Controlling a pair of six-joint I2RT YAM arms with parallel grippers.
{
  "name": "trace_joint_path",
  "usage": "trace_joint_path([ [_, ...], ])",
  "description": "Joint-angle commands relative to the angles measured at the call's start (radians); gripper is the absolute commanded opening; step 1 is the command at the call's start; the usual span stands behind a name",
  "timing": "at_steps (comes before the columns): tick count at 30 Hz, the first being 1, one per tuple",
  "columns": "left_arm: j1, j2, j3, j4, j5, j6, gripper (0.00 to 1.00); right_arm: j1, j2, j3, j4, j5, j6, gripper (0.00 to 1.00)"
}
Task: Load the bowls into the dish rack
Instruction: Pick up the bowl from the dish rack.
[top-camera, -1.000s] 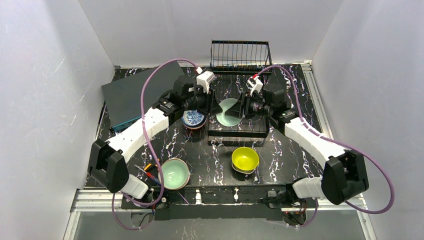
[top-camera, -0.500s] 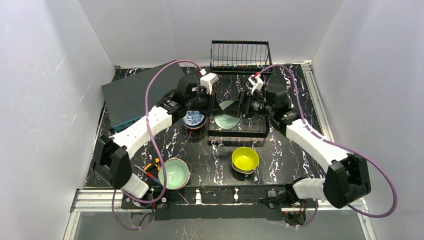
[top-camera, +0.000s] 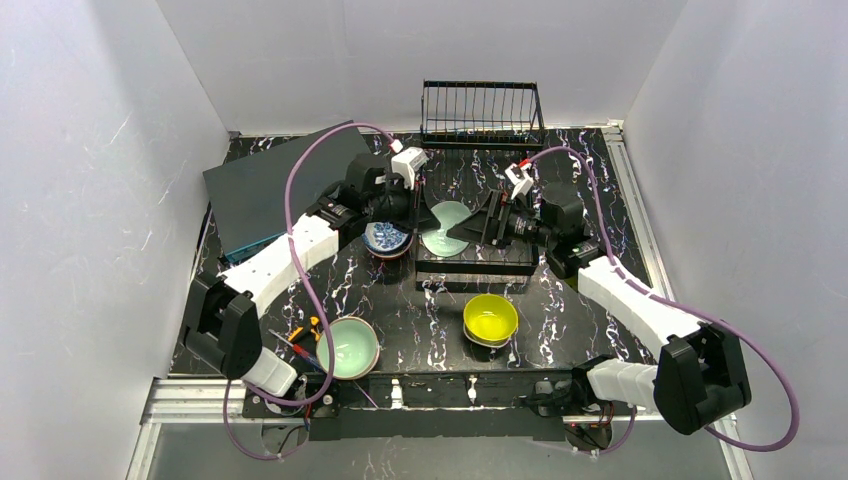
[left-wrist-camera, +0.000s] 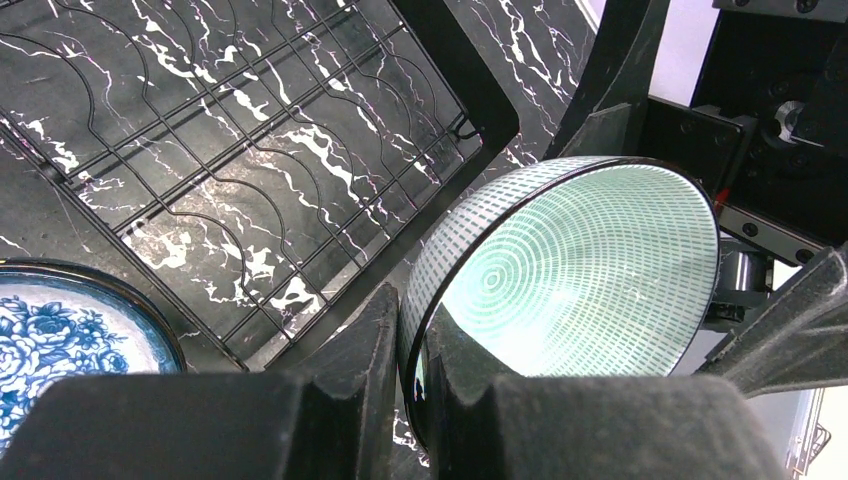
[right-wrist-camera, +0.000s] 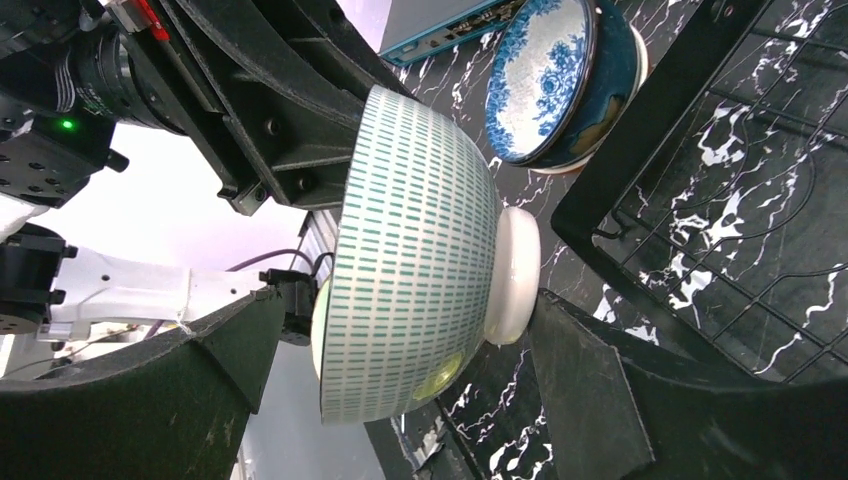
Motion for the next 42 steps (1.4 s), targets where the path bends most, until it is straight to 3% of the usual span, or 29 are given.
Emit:
trace_joint_path([
  [1, 0.004, -0.096, -0.020, 0.090, 0.050, -0.014, 0.00, -0.004, -0.007, -0.016, 0.078, -0.027, 0.054, 0.99],
  [6, 0.005, -0.112, -0.033, 0.101, 0.055, -0.013, 0.00, -0.002, -0.005, -0.065, 0.203, -0.069, 0.131, 0.99],
  [9, 0.005, -0.106, -0.034, 0.131, 0.077, -0.021, 0.00, -0.003, 0.003, -0.107, 0.361, -0.099, 0.225, 0.97],
  [14, 0.005, -0.102, -0.031, 0.124, 0.073, -0.021, 0.00, -0.004, 0.007, -0.118, 0.502, -0.136, 0.282, 0.87],
  [24, 0.006, -0.082, -0.024, 0.117, 0.072, -0.023, 0.00, -0.003, -0.090, -0.102, 0.494, -0.125, 0.211, 0.90],
  [29, 0.005, -0.082, -0.026, 0.120, 0.077, -0.025, 0.00, -0.003, -0.118, -0.067, 0.365, -0.085, 0.123, 0.98],
  [33, 0.006, -0.080, -0.024, 0.119, 0.076, -0.025, 0.00, -0.004, -0.131, -0.063, 0.348, -0.067, 0.111, 0.98],
  [38, 0.006, -0.078, -0.024, 0.116, 0.068, -0.025, 0.00, -0.004, -0.117, -0.074, 0.413, -0.087, 0.163, 0.88],
  [42, 0.006, -0.076, -0.021, 0.111, 0.059, -0.023, 0.00, -0.004, -0.112, -0.089, 0.476, -0.096, 0.211, 0.66],
])
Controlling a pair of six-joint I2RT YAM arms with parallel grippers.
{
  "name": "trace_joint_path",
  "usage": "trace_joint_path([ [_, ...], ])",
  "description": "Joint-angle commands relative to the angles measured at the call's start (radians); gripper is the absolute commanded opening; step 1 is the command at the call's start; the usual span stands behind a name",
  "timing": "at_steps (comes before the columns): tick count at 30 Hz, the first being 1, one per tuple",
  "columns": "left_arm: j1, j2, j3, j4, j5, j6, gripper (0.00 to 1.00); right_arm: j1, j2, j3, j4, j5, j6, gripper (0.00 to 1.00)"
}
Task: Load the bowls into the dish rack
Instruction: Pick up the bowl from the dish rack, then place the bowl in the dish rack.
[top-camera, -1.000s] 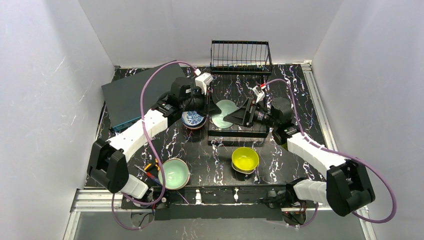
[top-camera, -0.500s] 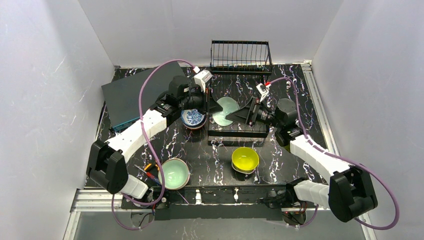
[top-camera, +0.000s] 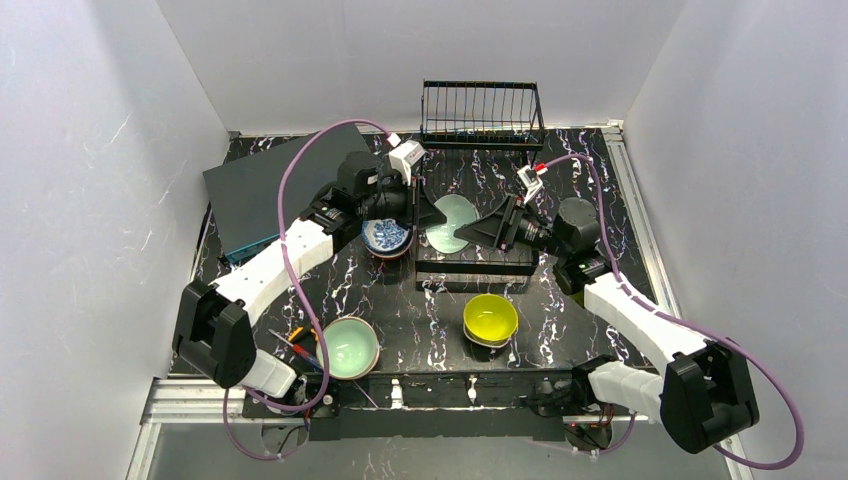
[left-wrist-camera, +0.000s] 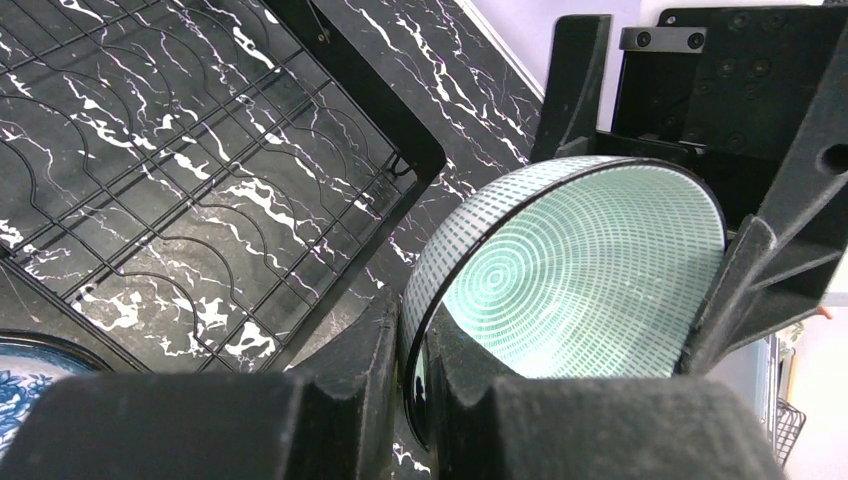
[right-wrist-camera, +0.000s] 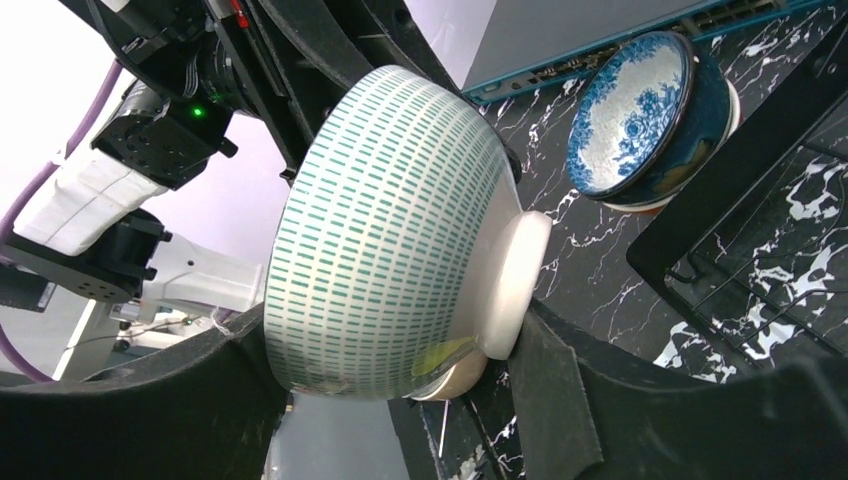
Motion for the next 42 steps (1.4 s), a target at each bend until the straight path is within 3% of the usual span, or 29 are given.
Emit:
trace_joint_path([
  [1, 0.000, -0.025, 0.015, -0.018, -0.028, 0.018, 0.00, 0.008, -0.018, 0.036, 0.192, -0.029, 0.053, 0.59],
  [6, 0.000, -0.020, 0.018, -0.017, -0.040, 0.018, 0.00, 0.008, -0.036, 0.043, 0.183, -0.008, 0.038, 0.06],
  [7, 0.001, -0.020, 0.020, -0.030, -0.042, 0.017, 0.00, 0.008, -0.038, 0.047, 0.171, -0.005, 0.032, 0.01],
  [10, 0.000, -0.016, 0.025, -0.050, -0.050, 0.015, 0.00, 0.009, -0.040, 0.056, 0.137, 0.005, 0.006, 0.01],
  [11, 0.001, -0.016, 0.026, -0.052, -0.053, 0.014, 0.05, 0.008, -0.038, 0.059, 0.118, 0.012, -0.008, 0.01],
  [14, 0.001, -0.016, 0.028, -0.059, -0.062, 0.013, 0.28, 0.008, -0.031, 0.096, -0.045, 0.066, -0.094, 0.01],
  [16, 0.001, -0.021, 0.028, -0.063, -0.069, 0.012, 0.48, 0.009, -0.019, 0.135, -0.184, 0.114, -0.184, 0.01],
  [21, 0.001, -0.033, 0.025, -0.071, -0.106, 0.016, 0.72, 0.006, 0.024, 0.212, -0.379, 0.205, -0.313, 0.01],
  [32, 0.001, -0.067, 0.006, -0.076, -0.176, 0.022, 0.97, -0.005, 0.148, 0.301, -0.554, 0.498, -0.609, 0.01],
  [42, 0.001, -0.071, 0.017, -0.089, -0.169, 0.035, 0.98, -0.006, 0.248, 0.290, -0.452, 0.743, -0.790, 0.01],
])
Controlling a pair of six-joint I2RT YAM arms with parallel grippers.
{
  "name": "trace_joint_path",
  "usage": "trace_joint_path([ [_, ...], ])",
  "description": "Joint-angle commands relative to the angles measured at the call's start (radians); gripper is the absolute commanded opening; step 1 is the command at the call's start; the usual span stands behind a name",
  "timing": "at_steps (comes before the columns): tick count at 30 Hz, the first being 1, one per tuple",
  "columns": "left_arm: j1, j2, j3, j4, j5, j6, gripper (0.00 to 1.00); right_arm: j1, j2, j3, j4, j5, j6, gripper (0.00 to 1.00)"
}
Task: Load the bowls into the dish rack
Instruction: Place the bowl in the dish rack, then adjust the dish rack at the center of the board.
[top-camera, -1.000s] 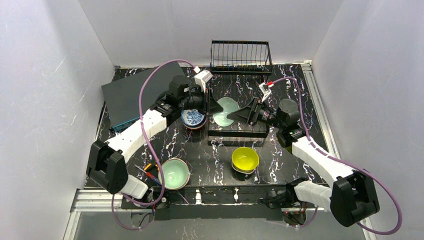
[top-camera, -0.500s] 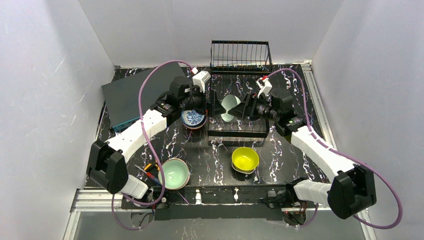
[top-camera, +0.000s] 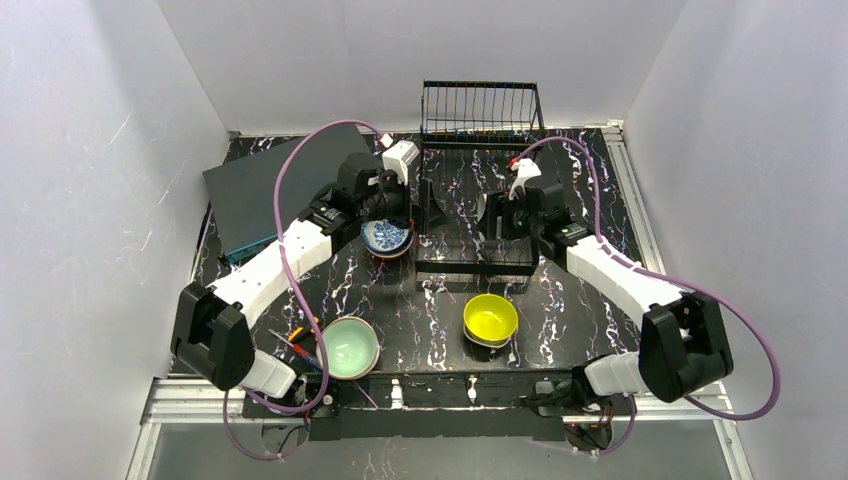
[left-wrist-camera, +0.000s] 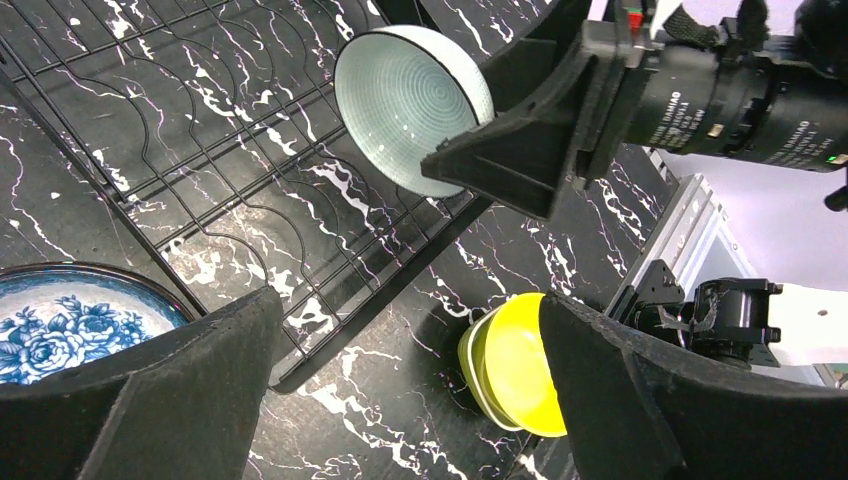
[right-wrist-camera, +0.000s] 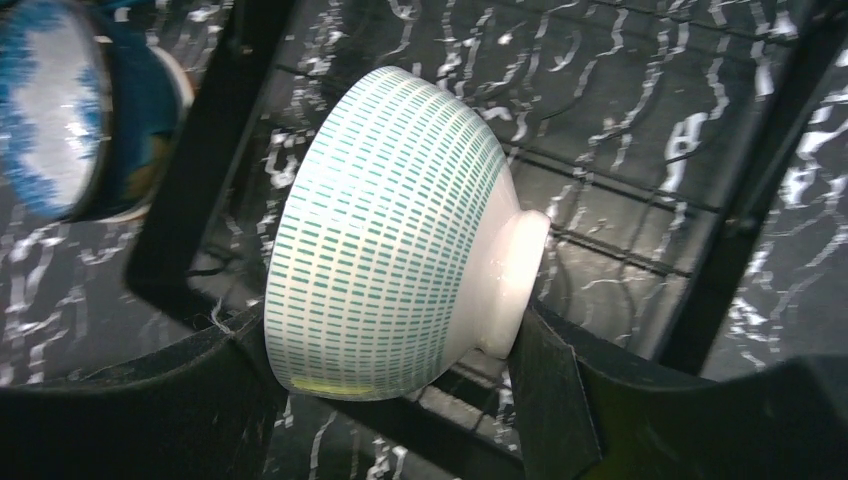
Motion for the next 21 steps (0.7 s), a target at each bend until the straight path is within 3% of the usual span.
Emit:
trace_joint_path([
  [1, 0.001, -0.057, 0.012, -0.011, -0.003, 0.022, 0.98, -0.004, 0.023, 0.041, 0.158, 0.144, -0.121, 0.01],
  [10, 0.000, -0.039, 0.032, -0.023, 0.035, 0.023, 0.98, -0.005, 0.120, 0.042, 0.281, 0.295, -0.167, 0.01],
  [21, 0.001, -0.018, 0.053, -0.045, 0.064, 0.031, 0.98, -0.005, 0.251, 0.115, 0.313, 0.355, -0.183, 0.01],
])
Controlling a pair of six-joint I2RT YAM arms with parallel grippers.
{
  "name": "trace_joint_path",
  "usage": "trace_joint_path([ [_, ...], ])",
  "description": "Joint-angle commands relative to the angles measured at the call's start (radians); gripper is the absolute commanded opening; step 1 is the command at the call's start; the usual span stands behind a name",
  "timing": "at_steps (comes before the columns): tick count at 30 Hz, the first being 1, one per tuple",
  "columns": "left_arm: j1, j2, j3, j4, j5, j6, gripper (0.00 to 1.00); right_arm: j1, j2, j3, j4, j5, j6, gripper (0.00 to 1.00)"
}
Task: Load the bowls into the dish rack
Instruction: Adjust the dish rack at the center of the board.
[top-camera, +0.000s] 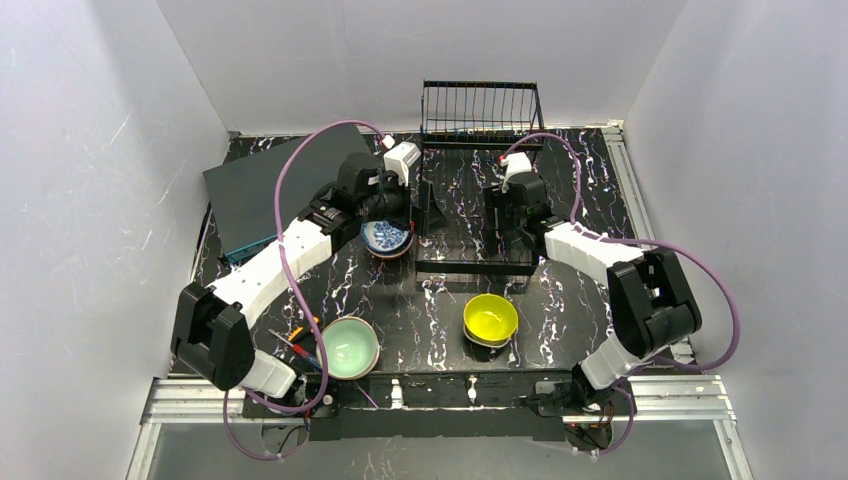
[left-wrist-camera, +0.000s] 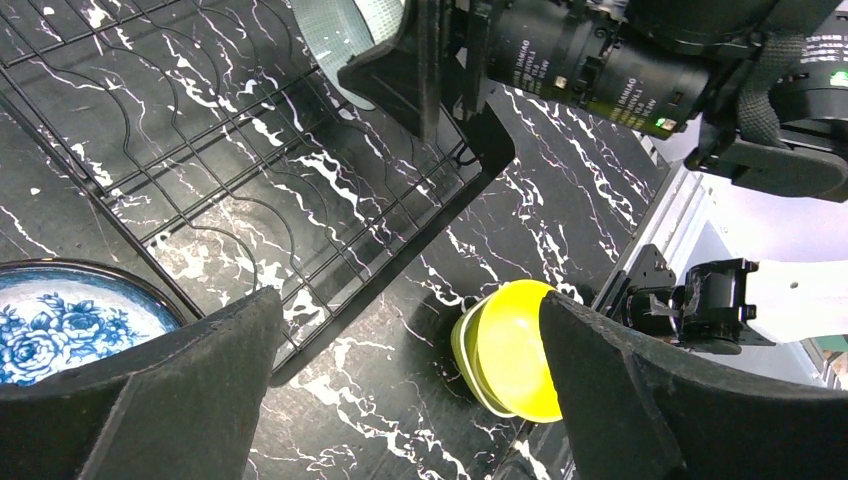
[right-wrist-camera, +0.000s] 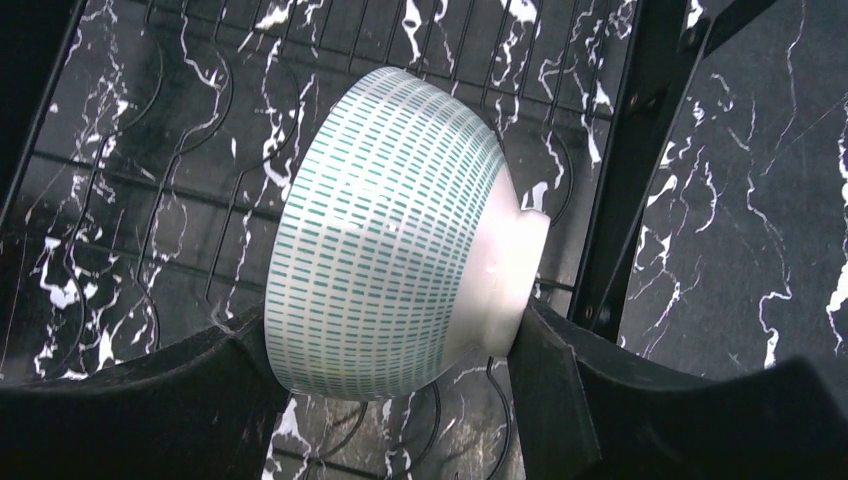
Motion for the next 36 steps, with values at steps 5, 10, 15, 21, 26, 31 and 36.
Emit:
trace_joint_path([
  [5, 0.001, -0.013, 0.049, -0.023, 0.044, 0.022, 0.98, -0.006, 0.035, 0.080, 0.154, 0.055, -0.026, 0.01],
  [10, 0.001, -0.011, 0.051, -0.021, 0.052, 0.020, 0.98, -0.004, 0.062, 0.097, 0.152, 0.067, -0.032, 0.01],
  [15, 0.001, -0.014, 0.051, -0.019, 0.054, 0.020, 0.98, -0.005, 0.089, 0.111, 0.157, 0.078, -0.035, 0.01],
  [21, 0.001, -0.016, 0.049, -0.019, 0.047, 0.019, 0.98, -0.005, 0.133, 0.139, 0.154, 0.116, -0.025, 0.01],
  [26, 0.001, -0.014, 0.049, -0.017, 0.047, 0.019, 0.98, -0.005, 0.162, 0.154, 0.154, 0.102, -0.008, 0.01],
  [31, 0.001, -0.017, 0.049, -0.017, 0.050, 0.018, 0.98, -0.005, 0.178, 0.156, 0.164, 0.036, 0.004, 0.01],
  [36, 0.001, -0.015, 0.050, -0.014, 0.058, 0.016, 0.98, -0.007, 0.184, 0.162, 0.168, -0.020, 0.009, 0.01],
])
